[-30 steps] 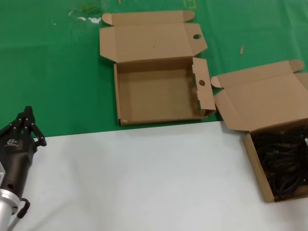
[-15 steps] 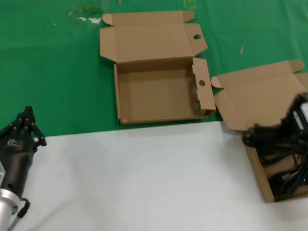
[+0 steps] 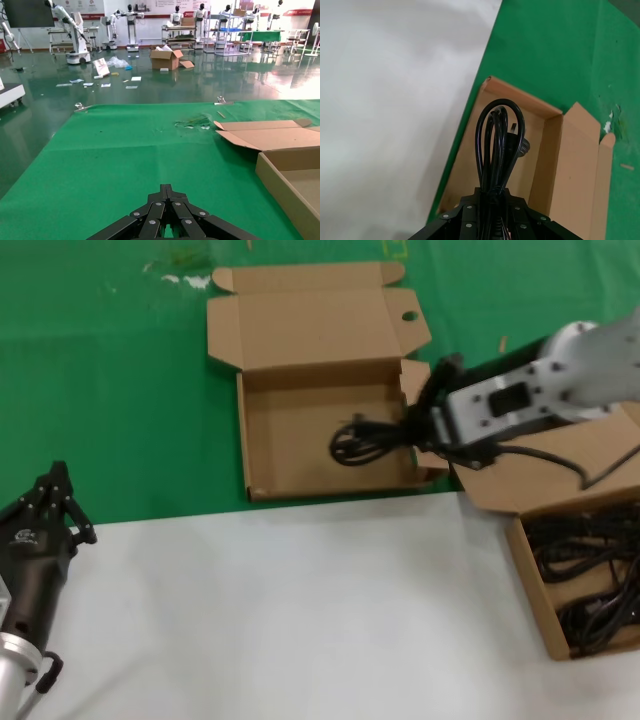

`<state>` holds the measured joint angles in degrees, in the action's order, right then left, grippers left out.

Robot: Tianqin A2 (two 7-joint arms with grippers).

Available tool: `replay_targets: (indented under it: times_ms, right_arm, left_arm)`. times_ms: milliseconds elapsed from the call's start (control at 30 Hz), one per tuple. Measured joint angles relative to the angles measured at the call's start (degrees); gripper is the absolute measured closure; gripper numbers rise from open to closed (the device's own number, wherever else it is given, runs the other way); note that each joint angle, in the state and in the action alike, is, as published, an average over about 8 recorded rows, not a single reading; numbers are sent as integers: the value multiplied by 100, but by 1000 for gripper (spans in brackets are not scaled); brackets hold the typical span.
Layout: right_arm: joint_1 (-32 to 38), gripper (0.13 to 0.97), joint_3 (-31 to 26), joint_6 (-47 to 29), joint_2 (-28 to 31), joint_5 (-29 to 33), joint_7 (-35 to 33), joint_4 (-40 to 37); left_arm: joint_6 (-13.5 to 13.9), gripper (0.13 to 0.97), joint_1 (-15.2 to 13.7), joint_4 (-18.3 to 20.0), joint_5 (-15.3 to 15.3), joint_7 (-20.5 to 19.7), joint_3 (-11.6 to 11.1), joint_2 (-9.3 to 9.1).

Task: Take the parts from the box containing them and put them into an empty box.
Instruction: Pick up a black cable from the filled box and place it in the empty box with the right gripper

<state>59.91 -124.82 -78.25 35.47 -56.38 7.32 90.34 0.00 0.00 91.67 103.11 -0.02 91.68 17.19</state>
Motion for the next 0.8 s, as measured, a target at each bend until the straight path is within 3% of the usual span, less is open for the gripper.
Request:
replay_targets:
  times_ms: [533,800]
  right_arm:
    - [235,880,-336,1865,-1540,261,-1051,-2743]
    - [343,853,-391,2228,-1812,216,-1318,-3303]
  left_arm:
    - [0,957,0,0,0,0,0,0]
    - [0,957,0,0,0,0,0,0]
